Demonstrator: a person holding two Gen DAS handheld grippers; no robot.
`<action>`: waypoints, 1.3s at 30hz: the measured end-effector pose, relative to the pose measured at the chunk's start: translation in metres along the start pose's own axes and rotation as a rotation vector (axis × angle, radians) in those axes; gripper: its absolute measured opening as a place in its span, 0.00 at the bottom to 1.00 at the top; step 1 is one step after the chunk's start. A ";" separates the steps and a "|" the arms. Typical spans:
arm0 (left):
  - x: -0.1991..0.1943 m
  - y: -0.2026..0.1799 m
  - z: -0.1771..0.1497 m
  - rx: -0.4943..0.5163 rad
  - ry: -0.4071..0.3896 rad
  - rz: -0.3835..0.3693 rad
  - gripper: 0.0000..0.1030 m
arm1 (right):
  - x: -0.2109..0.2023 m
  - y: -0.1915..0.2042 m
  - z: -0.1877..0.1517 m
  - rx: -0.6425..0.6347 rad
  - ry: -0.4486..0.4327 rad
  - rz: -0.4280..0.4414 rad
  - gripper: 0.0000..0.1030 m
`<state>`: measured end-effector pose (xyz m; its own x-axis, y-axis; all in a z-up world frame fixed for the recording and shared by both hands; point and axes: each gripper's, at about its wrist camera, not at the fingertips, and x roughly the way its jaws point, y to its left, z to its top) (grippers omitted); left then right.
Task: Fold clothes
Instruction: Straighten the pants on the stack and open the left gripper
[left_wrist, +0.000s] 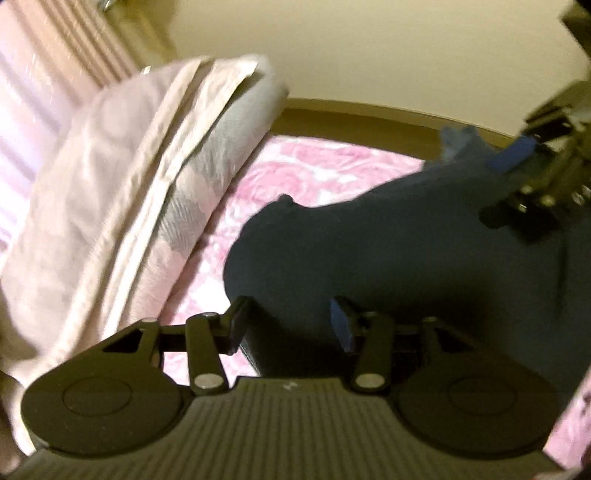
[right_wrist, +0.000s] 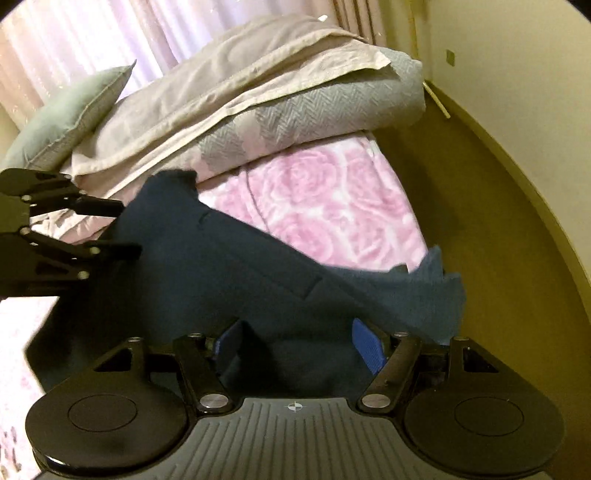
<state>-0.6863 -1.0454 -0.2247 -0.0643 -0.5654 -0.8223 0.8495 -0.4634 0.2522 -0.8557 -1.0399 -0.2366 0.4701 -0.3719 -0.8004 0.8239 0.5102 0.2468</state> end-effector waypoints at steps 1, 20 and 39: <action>0.003 0.004 0.001 -0.024 0.002 -0.006 0.51 | 0.002 -0.004 0.002 0.007 -0.004 0.008 0.68; -0.055 -0.022 -0.072 0.017 0.011 -0.030 0.45 | -0.075 0.030 -0.068 0.000 -0.064 -0.015 0.73; -0.136 -0.046 -0.141 -0.133 0.011 0.096 0.68 | -0.143 0.081 -0.113 -0.012 -0.104 -0.169 1.00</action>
<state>-0.6430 -0.8510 -0.1962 0.0257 -0.5952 -0.8031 0.9133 -0.3127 0.2610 -0.8916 -0.8576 -0.1639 0.3557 -0.5308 -0.7693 0.8903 0.4427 0.1063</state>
